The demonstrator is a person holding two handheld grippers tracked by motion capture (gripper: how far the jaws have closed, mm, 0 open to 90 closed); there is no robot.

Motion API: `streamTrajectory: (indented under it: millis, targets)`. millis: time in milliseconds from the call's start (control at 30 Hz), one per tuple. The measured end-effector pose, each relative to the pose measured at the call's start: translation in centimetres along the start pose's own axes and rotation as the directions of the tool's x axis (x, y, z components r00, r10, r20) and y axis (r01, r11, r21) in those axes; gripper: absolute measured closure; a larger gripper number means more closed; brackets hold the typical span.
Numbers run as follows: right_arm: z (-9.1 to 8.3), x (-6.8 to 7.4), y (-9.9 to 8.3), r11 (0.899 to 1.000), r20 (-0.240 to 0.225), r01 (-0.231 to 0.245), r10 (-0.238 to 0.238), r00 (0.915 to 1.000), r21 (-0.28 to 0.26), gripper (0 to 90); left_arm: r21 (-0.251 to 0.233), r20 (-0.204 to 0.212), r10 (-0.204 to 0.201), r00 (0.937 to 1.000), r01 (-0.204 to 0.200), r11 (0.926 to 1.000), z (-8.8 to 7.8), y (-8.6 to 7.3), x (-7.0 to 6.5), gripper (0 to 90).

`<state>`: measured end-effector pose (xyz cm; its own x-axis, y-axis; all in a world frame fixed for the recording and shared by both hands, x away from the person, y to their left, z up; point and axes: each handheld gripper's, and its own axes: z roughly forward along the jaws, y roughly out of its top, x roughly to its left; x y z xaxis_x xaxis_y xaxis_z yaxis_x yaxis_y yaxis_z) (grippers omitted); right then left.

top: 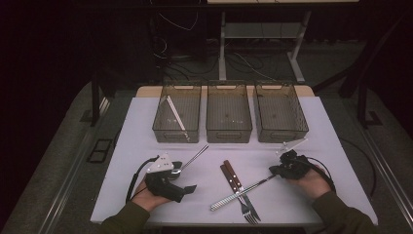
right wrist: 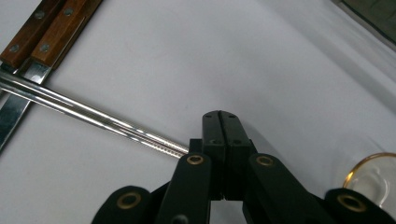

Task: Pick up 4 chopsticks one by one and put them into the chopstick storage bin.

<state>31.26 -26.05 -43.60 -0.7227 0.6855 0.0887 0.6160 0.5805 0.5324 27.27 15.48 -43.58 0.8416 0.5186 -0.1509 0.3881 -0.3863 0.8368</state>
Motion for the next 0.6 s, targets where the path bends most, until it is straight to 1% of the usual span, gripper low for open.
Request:
streamTrajectory:
  millis: [367, 467, 600]
  targets:
    - [-0.7, 0.6, -1.1, 1.0, 0.0, -0.006, 0.006, 1.0, 0.005, 89.9, 0.001, -0.002, 0.0, 1.0, 0.0, 1.0, 0.0, 0.0, 0.0, 0.7]
    - [-0.8, 0.8, -1.3, 1.0, 0.001, 0.003, -0.003, 1.0, 0.007, 89.9, 0.001, -0.002, 0.001, 1.0, -0.001, 1.0, 0.0, 0.0, 0.0, 0.7]
    - [-0.9, 0.9, -1.5, 1.0, 0.002, 0.002, -0.002, 1.0, 0.007, 89.9, 0.001, -0.002, 0.0, 1.0, 0.0, 1.0, 0.0, 0.0, 0.0, 0.7]
